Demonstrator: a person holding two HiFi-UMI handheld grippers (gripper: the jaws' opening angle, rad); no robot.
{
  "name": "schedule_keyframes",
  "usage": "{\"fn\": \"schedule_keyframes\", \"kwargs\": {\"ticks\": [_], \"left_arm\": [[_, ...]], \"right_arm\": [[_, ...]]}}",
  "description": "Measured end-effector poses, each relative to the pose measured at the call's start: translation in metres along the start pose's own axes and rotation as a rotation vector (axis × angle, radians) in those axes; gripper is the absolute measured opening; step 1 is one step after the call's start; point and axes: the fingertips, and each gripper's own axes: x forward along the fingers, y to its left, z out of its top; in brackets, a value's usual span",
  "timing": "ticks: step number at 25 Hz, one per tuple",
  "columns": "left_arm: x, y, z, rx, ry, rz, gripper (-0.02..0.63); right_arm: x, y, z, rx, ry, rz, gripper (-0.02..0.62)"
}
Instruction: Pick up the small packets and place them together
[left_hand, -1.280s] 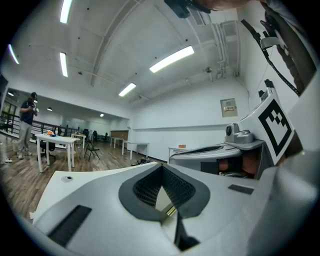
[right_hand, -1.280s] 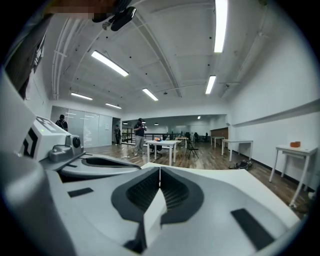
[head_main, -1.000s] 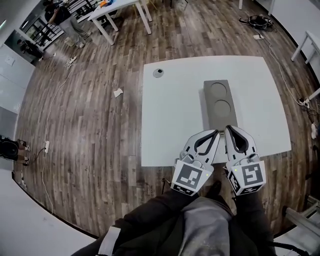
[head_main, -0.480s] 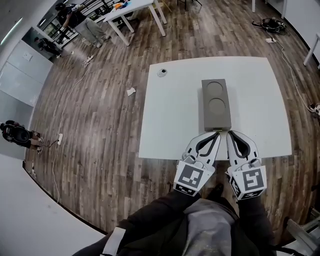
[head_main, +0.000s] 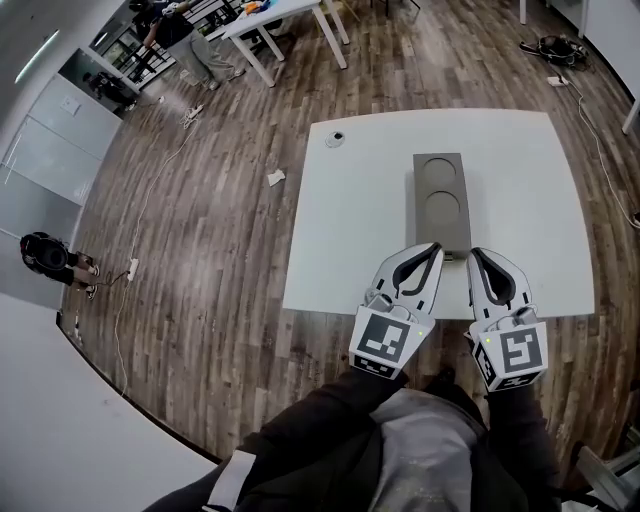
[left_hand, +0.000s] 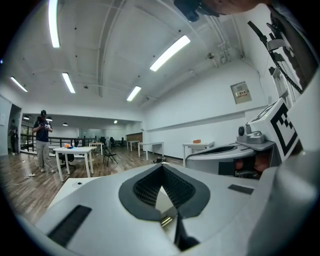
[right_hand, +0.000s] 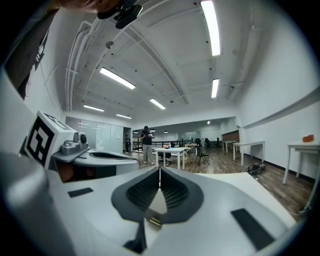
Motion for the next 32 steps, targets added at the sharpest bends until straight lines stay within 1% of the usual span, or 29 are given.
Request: {"fn": "schedule_keyframes", "kwargs": {"ticks": [2,6,8,10,13,16,19,20,23,24,27,32], "left_arm": [[0.001,0.008,-0.015,0.011,0.004,-0.019,0.002],[0.007,0.026,-0.057,0.018,0.008,-0.072,0.002],[0.01,0.032,-0.077,0.016,0.018,-0.1,0.002],[0.011,0.034,-0.096,0.009,0.038,-0.124,0.002],[0.014,0.03,-0.103,0.01,0.051,-0.164,0.002],[0.014,0.024,-0.095,0.018,0.045,-0.202,0.002],[0.016,0.024,-0.091,0.016,0.042,-0.217,0.002],[0.017,0.026,-0.092,0.014,0.045,-0.219,0.002],[0.021,0.031,-0.094,0.009,0.062,-0.223,0.002],[0.021,0.032,-0.093,0.007,0.067,-0.226,0.002],[0.023,0.039,-0.091,0.0,0.076,-0.233,0.002],[0.029,0.056,-0.094,-0.017,0.093,-0.242,0.002]], "right_arm": [[0.006,0.005,-0.02,0.013,0.015,-0.026,0.005],[0.023,0.023,-0.084,0.045,0.054,-0.094,0.005],[0.03,0.031,-0.116,0.045,0.09,-0.125,0.005],[0.033,0.033,-0.138,0.051,0.124,-0.154,0.005],[0.034,0.026,-0.144,0.06,0.138,-0.209,0.005],[0.035,0.022,-0.142,0.059,0.149,-0.249,0.005],[0.035,0.018,-0.146,0.058,0.179,-0.285,0.009],[0.037,0.015,-0.148,0.061,0.19,-0.293,0.027],[0.043,0.011,-0.154,0.073,0.235,-0.306,0.133],[0.045,0.011,-0.156,0.077,0.252,-0.309,0.148],[0.053,0.011,-0.158,0.084,0.292,-0.32,0.174],[0.069,0.011,-0.172,0.099,0.393,-0.352,0.178]]}}
